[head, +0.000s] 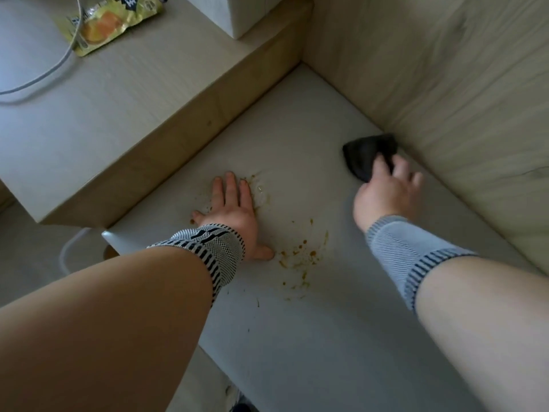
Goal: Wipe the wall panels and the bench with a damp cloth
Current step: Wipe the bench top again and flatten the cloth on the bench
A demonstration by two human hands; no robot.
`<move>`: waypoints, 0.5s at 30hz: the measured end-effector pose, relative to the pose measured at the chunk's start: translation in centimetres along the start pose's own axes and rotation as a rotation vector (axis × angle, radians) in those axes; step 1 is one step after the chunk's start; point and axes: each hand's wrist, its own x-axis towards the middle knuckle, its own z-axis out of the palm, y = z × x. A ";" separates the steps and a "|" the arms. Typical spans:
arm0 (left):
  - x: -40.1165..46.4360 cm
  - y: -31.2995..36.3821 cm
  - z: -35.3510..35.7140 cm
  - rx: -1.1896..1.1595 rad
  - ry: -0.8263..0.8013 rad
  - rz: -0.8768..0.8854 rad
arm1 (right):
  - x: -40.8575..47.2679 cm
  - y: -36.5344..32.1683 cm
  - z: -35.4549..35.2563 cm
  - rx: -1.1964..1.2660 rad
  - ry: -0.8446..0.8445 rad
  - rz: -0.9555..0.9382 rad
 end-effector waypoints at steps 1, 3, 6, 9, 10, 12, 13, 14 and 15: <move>0.0 0.0 0.0 0.001 0.003 0.002 | -1.5 -1.6 -0.1 0.015 -0.036 -0.036; -0.1 0.0 0.0 -0.001 0.014 0.000 | -4.5 -3.7 0.8 0.079 -0.085 -0.340; -0.1 -0.1 0.0 -0.006 0.030 -0.005 | -6.1 -2.2 1.7 0.056 -0.149 -0.807; -0.1 -0.1 0.1 0.008 0.034 0.012 | -3.7 2.0 1.4 -0.041 -0.054 -0.718; -0.1 -0.1 0.2 0.009 0.040 0.012 | -3.0 3.1 0.9 -0.035 -0.032 -0.546; -0.1 -0.2 0.4 0.001 0.057 0.012 | -3.1 3.3 0.7 0.040 0.002 -0.133; -0.1 -0.2 0.5 -0.003 0.067 0.016 | -4.0 2.1 0.6 0.031 0.005 -0.021; -0.2 -0.2 0.6 -0.008 0.080 0.022 | -5.5 0.4 0.6 0.028 -0.019 0.009; -0.3 -0.4 0.7 -0.013 0.099 0.032 | -7.1 -1.2 0.9 0.052 -0.038 -0.053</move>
